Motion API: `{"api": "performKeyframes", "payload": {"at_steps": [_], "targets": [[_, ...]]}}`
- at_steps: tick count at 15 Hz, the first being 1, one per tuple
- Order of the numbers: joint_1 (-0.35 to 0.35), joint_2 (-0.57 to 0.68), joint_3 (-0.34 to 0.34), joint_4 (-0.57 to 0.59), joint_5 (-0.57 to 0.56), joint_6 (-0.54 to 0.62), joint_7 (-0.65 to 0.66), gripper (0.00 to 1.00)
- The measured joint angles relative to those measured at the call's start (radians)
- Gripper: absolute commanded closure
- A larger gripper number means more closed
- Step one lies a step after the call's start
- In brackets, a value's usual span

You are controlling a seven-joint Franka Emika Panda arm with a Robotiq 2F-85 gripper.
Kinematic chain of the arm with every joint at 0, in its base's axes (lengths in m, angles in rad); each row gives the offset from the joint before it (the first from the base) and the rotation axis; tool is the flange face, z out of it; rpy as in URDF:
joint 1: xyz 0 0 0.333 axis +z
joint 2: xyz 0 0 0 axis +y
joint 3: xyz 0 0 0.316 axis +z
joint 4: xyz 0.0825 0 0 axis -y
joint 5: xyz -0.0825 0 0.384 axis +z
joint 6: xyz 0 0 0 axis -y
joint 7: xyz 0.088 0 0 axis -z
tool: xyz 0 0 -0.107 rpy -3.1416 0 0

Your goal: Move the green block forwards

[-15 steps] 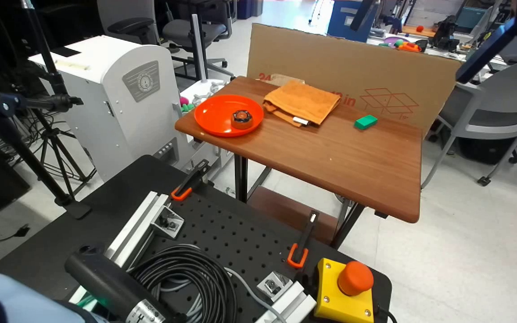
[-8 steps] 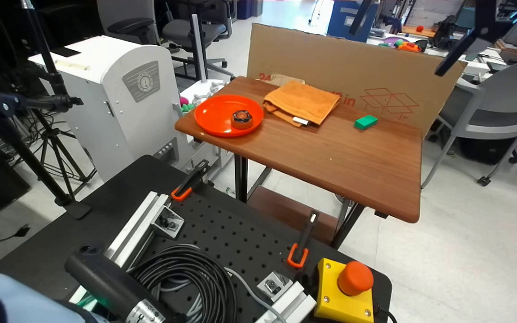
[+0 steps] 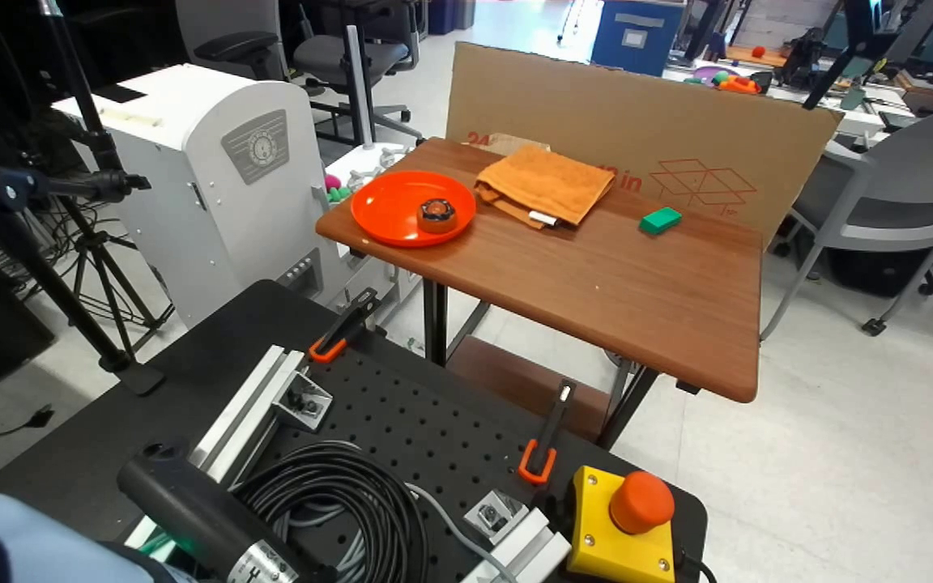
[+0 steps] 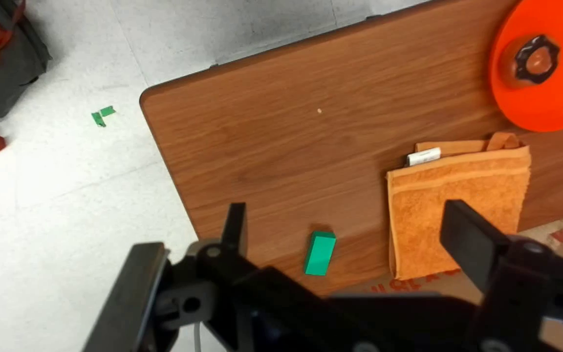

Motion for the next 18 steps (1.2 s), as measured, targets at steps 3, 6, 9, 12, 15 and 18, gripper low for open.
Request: {"api": "performKeyframes", "payload": {"at_steps": [3, 6, 9, 12, 15, 18], "targets": [[-0.004, 0.168, 0.019, 0.132, 0.001, 0.0, 0.061, 0.0], [-0.009, 0.331, 0.045, 0.269, 0.015, 0.0, 0.116, 0.0], [-0.012, 0.47, 0.071, 0.398, 0.023, 0.0, 0.169, 0.0], [-0.012, 0.598, 0.093, 0.53, 0.023, -0.001, 0.234, 0.0], [-0.011, 0.723, 0.104, 0.667, 0.022, -0.017, 0.302, 0.0], [-0.01, 0.837, 0.11, 0.791, 0.021, -0.074, 0.351, 0.0]]}}
